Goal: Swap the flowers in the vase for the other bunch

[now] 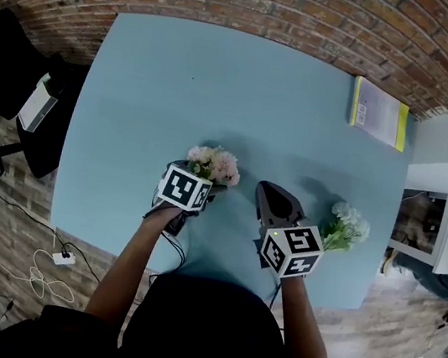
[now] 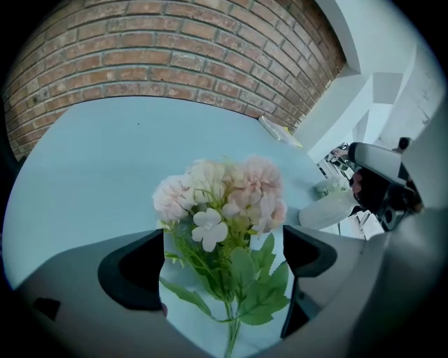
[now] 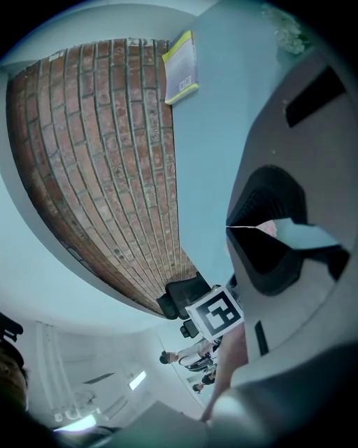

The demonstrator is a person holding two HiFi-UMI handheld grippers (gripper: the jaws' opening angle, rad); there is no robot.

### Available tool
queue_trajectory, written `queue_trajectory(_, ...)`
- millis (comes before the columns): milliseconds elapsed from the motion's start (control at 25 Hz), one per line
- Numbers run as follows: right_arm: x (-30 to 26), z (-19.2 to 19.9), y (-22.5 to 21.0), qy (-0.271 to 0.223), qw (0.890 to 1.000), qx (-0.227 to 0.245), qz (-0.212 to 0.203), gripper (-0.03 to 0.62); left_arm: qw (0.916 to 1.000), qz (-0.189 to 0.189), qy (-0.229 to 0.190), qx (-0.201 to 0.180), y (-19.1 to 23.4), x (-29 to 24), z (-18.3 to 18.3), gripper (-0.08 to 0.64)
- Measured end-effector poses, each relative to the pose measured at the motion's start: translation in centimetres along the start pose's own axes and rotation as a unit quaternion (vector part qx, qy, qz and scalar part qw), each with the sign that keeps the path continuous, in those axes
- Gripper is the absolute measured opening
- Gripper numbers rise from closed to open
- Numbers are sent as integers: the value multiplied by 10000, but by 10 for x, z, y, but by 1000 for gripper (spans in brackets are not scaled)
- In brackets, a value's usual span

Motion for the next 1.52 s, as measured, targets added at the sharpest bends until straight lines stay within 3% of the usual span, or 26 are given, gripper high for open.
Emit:
queue_trajectory(720,-4,-2,6,17,9998,58,-184,15,9957,-697,421,-452,6,-28,3,518)
queue_trajectory(920,-4,-1,7,20,9998,36,-205,15,9906,-972,697,-658,2,-33,8,517)
queue_trajectory(1160,-5,1,9,45,9997,52,-214,15,9851,-1353,674,-818,1,-39,10,517)
queue_trajectory(1520,-5,2,17,91,9996,65,-257,15,9845,-1391,644,-853,1,-38,11,517)
Point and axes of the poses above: the fingertips, and each gripper's own axes: x backward along the fingers, y to its left, z out of its underside, the point moved 6 cm from there along x, backward along the fingers, and after that the axes turned 14 degrees about x, right-handed, at the moved point
